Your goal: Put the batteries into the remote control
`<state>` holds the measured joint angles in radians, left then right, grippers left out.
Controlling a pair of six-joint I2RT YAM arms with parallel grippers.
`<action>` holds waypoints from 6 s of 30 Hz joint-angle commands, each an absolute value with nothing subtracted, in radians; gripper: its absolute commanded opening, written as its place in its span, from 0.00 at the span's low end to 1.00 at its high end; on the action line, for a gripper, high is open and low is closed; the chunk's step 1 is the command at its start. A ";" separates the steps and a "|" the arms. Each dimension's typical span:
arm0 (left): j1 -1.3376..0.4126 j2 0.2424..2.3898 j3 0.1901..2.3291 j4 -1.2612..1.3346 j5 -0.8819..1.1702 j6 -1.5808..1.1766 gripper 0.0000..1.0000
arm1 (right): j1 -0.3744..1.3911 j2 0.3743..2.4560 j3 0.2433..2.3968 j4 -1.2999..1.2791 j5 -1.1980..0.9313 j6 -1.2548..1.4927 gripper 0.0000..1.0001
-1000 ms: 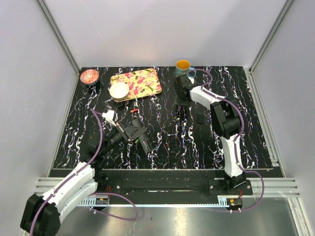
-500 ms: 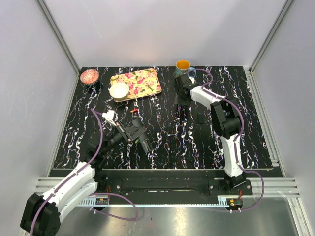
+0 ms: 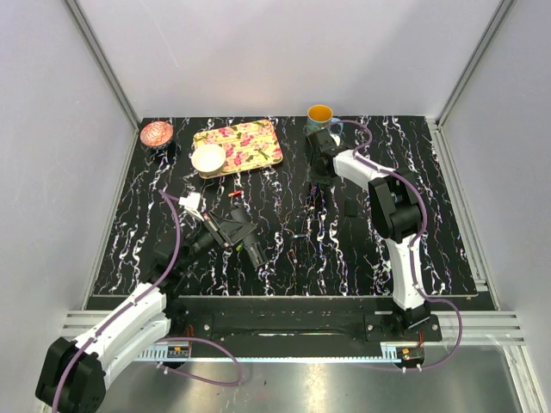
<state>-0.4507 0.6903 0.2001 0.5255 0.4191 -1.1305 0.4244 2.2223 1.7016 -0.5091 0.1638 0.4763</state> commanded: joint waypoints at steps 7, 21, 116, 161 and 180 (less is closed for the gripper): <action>-0.454 0.690 0.189 0.600 0.417 -1.144 0.00 | 0.416 2.209 1.706 -0.512 0.163 0.445 0.50; -0.453 0.681 0.187 0.594 0.422 -1.144 0.00 | 0.417 2.233 1.735 -0.535 0.155 0.449 0.17; -0.600 1.463 0.515 1.284 0.305 -1.439 0.00 | 0.989 1.198 1.029 -0.334 0.209 0.394 0.00; -0.601 1.476 0.499 1.335 0.296 -1.447 0.00 | 0.999 1.261 1.209 -0.494 0.247 0.479 0.54; -0.600 1.480 0.492 1.374 0.295 -1.448 0.00 | 0.999 1.149 1.279 -0.578 0.301 0.500 0.58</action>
<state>-0.5976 1.4879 0.4717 1.2304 0.3058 -1.4357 0.9958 1.2430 1.2179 -0.5465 0.2531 0.4789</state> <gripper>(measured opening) 0.221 0.575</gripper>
